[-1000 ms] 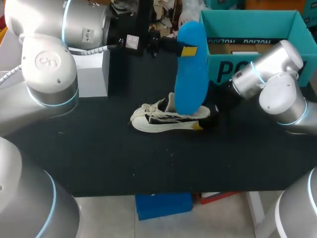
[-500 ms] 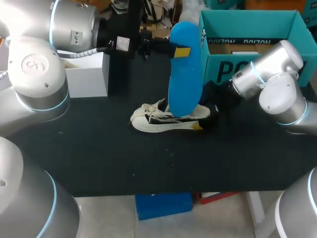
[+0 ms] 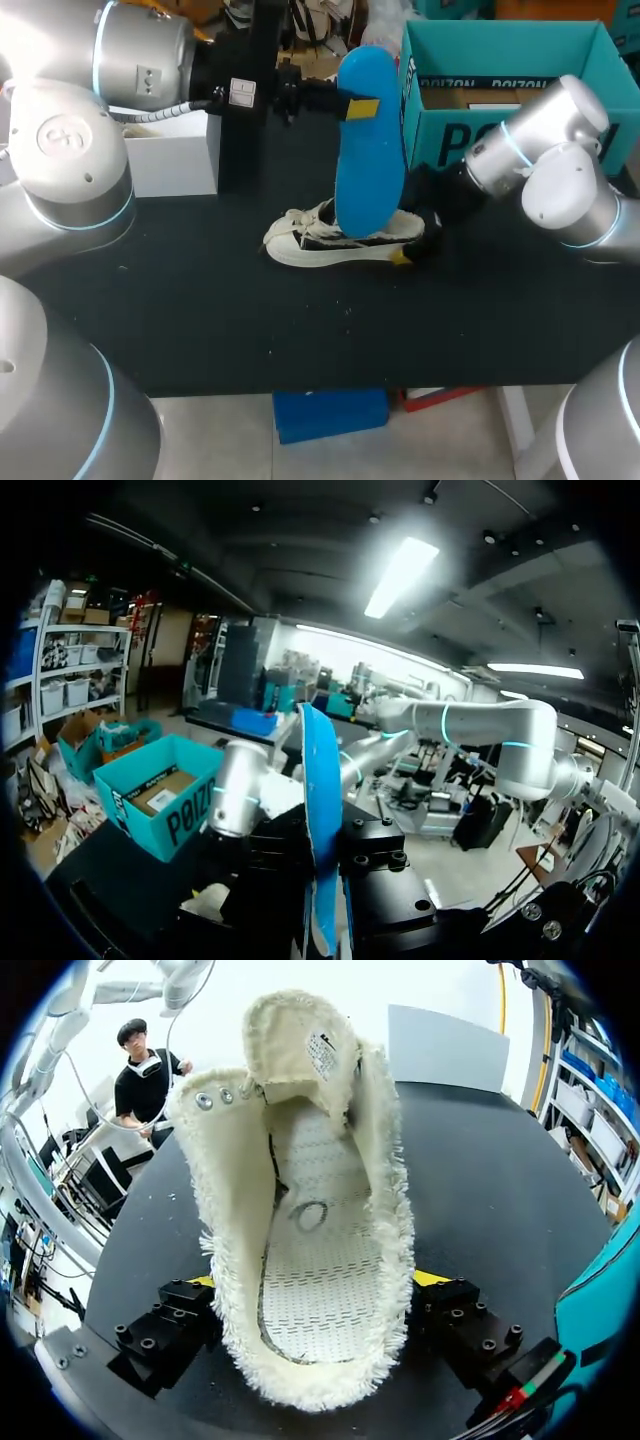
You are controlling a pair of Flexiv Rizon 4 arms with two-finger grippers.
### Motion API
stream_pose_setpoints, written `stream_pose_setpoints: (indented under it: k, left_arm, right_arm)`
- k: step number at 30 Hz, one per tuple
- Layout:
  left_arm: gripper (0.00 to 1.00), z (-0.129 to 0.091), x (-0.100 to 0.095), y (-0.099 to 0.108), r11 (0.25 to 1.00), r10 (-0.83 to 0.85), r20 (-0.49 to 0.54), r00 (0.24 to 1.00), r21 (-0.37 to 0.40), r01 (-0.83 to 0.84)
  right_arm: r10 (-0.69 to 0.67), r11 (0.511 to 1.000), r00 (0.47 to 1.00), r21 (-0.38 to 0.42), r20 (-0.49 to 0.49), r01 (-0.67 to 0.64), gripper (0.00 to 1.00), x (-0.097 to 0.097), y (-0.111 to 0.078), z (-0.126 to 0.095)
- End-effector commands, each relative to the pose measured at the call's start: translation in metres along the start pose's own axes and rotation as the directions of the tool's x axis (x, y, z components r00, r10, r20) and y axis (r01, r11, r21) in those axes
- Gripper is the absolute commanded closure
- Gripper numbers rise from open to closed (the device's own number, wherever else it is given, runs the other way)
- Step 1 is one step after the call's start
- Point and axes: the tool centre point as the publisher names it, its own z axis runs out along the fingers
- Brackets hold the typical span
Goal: Take the shoe out of the shoebox, open the shoe tongue, remove and reinsert the insole, then place the shoe into the shoebox
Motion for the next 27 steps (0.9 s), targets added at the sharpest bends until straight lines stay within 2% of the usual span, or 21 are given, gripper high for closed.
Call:
stream_pose_setpoints:
  k: [1,6,12,20,27]
  left_arm:
    - [1.0,0.001,0.0,0.001,1.0,0.002,0.003,1.0,0.003,-0.002]
    - [1.0,0.001,0.0,0.001,1.0,0.002,0.003,1.0,0.003,-0.002]
    - [1.0,0.001,0.0,0.001,1.0,0.002,0.003,1.0,0.003,-0.002]
    - [1.0,0.001,0.0,0.001,1.0,0.002,0.003,1.0,0.003,-0.002]
    - [1.0,0.001,0.0,0.001,1.0,0.002,0.003,1.0,0.003,-0.002]
  right_arm:
    - [-0.007,0.997,0.999,0.078,0.034,0.004,0.0,0.004,0.0,-0.014]
    - [-0.039,0.98,0.996,0.198,0.083,0.022,0.0,0.008,-0.001,-0.027]
    - [-0.075,0.935,0.99,0.353,0.115,0.03,0.0,0.009,0.0,-0.033]
    - [-0.112,0.88,0.988,0.473,0.106,0.049,0.0,0.007,0.006,-0.038]
    - [-0.136,0.843,0.987,0.534,0.086,0.069,0.0,0.005,0.013,-0.04]
